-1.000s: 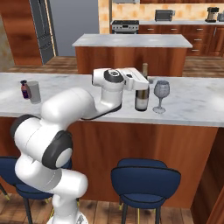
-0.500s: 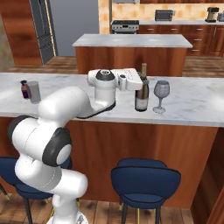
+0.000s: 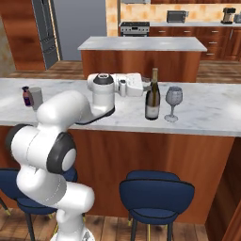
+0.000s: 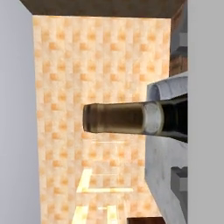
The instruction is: There is a wine glass and glass cup on the dining counter. Place the wine bottle next to the wine glass and the juice bottle next to the glass cup.
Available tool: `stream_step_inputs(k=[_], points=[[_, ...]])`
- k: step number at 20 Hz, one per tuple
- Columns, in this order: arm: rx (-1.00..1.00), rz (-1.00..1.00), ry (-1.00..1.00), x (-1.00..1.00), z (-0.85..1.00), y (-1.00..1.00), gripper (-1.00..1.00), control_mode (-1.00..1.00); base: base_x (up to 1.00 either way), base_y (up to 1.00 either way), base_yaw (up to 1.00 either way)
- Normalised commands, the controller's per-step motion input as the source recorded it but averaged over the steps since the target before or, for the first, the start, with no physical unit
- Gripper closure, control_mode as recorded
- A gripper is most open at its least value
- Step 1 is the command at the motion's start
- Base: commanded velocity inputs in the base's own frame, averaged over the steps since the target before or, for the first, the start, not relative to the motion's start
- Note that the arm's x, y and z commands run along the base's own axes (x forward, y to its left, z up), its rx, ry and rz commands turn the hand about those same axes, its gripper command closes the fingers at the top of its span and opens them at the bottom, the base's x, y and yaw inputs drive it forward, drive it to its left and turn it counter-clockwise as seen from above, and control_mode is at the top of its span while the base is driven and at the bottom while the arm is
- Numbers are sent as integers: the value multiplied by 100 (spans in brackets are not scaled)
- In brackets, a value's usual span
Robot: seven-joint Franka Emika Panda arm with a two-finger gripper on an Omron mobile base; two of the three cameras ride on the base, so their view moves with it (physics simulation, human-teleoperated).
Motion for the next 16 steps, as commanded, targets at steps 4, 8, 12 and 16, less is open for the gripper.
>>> stream_step_inputs(k=[4, 8, 12, 16], points=[[0, -7, -2, -16, 5, 17, -100, -100, 0, 0, 0], [0, -7, -5, -26, 6, 14, -100, -100, 0, 0, 0], [0, -7, -3, -40, 7, 4, -100, -100, 0, 0, 0], [0, -2, -2, -55, 8, 0, -100, -100, 0, 0, 0]])
